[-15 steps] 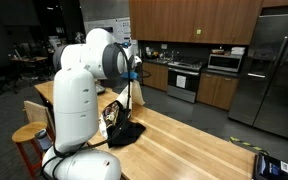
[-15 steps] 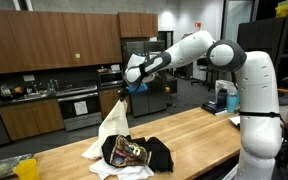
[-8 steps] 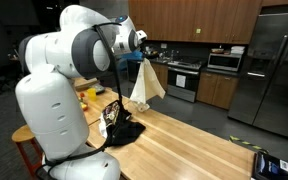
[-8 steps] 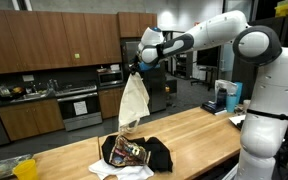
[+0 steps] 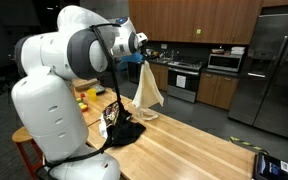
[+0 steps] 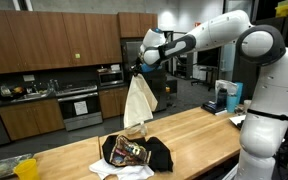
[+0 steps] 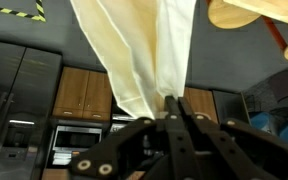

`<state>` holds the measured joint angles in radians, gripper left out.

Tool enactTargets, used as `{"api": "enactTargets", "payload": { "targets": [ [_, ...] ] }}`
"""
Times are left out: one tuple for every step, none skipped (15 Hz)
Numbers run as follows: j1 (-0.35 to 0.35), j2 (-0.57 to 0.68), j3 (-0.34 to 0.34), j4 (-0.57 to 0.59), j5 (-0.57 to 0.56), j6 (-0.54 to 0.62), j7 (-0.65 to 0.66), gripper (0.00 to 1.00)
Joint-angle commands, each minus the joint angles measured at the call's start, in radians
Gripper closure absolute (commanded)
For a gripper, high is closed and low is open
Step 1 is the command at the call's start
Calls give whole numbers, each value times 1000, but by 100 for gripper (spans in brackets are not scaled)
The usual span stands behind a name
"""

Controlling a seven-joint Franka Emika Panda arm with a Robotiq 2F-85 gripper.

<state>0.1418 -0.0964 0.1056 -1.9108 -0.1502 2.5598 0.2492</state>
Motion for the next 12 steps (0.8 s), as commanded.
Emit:
{"api": "enactTargets", "payload": {
  "targets": [
    [-92,-52,-36,-13,-73,18,74,99],
    [-116,-66,-53,-9,-66,10,77,99],
    [-142,-76,-68,-9,-67,10,91,99],
    [-171,-91,-87,-15,-63,12,95,99],
    [-203,-106,-109,-18,-64,12,100,99],
    [-237,-123,-133,-27,-66,13,104,99],
    [-272,-142,-156,-46,-73,21,110,99],
    [-310,-160,-180,-75,-78,36,118,99],
    [-348,-172,-198,-107,-94,49,131,99],
    [-388,-180,-212,-152,-117,72,154,99],
    [-429,-191,-217,-205,-152,82,193,99],
    [-472,-194,-218,-253,-197,95,240,99]
  ]
}}
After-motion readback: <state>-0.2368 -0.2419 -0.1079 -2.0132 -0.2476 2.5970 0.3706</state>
